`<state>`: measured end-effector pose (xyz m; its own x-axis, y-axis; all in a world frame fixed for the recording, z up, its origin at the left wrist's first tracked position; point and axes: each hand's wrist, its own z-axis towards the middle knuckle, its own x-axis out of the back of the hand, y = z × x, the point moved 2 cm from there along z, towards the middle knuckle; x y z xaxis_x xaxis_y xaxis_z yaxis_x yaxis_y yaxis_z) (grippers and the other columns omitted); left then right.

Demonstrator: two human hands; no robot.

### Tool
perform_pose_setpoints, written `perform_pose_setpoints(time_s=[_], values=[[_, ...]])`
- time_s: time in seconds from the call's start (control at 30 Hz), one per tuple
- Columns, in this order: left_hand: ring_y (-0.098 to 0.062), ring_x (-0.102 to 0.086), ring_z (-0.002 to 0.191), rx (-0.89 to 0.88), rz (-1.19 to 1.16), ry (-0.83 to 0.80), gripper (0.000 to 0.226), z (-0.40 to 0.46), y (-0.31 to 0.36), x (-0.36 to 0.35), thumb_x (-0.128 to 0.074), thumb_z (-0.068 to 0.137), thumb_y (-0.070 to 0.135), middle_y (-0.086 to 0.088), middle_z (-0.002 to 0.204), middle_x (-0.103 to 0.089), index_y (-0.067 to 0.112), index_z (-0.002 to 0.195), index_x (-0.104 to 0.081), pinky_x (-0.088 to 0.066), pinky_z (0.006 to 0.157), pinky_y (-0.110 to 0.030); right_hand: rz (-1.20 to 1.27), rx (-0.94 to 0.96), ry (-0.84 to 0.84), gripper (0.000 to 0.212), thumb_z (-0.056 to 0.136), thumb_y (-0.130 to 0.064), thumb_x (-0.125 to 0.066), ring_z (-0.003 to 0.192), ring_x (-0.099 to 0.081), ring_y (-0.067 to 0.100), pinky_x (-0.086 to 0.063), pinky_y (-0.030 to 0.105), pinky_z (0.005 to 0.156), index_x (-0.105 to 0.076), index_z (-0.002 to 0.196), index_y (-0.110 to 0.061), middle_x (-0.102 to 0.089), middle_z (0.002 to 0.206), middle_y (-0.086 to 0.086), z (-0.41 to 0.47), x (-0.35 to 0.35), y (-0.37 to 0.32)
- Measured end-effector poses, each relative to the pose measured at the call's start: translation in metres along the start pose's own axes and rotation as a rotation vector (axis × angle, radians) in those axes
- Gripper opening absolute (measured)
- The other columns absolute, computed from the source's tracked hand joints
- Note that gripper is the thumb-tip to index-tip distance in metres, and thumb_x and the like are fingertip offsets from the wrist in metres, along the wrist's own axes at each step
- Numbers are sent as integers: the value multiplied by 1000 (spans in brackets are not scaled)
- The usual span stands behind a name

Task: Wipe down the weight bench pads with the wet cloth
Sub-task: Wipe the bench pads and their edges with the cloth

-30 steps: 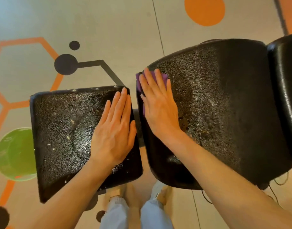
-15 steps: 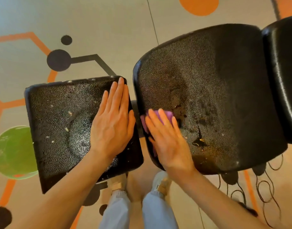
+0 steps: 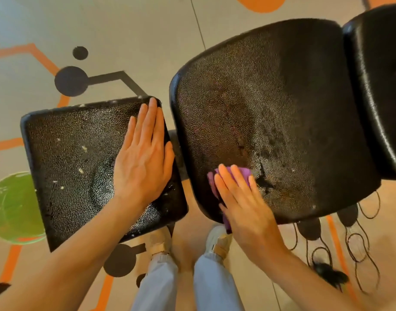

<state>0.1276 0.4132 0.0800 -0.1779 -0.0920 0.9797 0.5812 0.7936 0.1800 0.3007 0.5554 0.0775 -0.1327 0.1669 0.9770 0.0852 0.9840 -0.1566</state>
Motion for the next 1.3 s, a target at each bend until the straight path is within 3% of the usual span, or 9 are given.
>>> perform_pose_setpoints(time_s=[0.07,0.27,0.37,0.47,0.7,0.83,0.9,1.13,1.3], values=[[-26,-4,153,6,2,7,63,0,0,1,-27,101,31,-14,165,-5,0,155,-13,-10,125,-43,-4,34,-24,56,98,-24,-35,148,-7,24,-11,44,119,-19,150,-12,-14,159,4,-6,-2,7],[-25,-4,153,3,-27,9,64,0,0,0,-29,101,32,-13,165,-7,2,155,-12,-8,125,-42,-16,-199,129,54,101,-32,-30,147,-9,27,-12,46,119,-19,150,-10,-15,159,9,150,26,21],[-25,-4,153,-2,-33,20,63,1,0,0,-33,102,30,-13,165,-7,2,155,-12,-6,125,-40,-97,-103,44,57,101,-29,-31,148,-1,25,-11,46,119,-12,151,-10,-7,160,8,72,10,18],[-25,-4,153,5,-33,15,64,0,-1,0,-37,103,29,-13,165,-7,2,155,-13,-8,125,-42,-64,-66,-36,58,97,-28,-34,147,-8,24,-18,46,116,-19,150,-11,-14,159,6,-11,9,11],[-25,-4,153,2,-16,7,64,0,0,0,-37,103,30,-13,165,-7,3,155,-13,-7,125,-41,-32,-251,91,55,103,-32,-27,148,-3,25,-9,45,120,-12,151,-9,-8,160,8,139,28,40],[-25,-3,153,-5,-26,11,63,0,-1,1,-34,104,30,-13,165,-6,2,155,-13,-7,125,-41,-107,-168,-13,56,102,-27,-29,148,-1,25,-13,47,119,-8,152,-10,-4,160,7,23,12,23],[-26,-4,153,-2,-13,16,62,-1,-1,1,-31,103,32,-14,164,-7,2,155,-13,-8,125,-42,-68,-156,-50,54,101,-28,-27,147,-9,24,-20,47,116,-17,151,-11,-11,159,5,-31,15,14],[-25,-4,153,-5,-25,5,65,-1,-1,-1,-36,103,31,-13,165,-6,2,155,-13,-9,125,-43,-60,-287,98,55,103,-29,-28,147,-7,26,-16,47,119,-13,151,-7,-12,159,9,120,34,59],[-24,-3,153,-20,-61,1,64,-1,-3,-1,-34,103,33,-12,165,-7,4,156,-12,-8,125,-43,-170,-192,-42,56,100,-27,-23,147,-2,28,-9,47,119,-5,151,-12,-3,159,9,-8,14,35]])
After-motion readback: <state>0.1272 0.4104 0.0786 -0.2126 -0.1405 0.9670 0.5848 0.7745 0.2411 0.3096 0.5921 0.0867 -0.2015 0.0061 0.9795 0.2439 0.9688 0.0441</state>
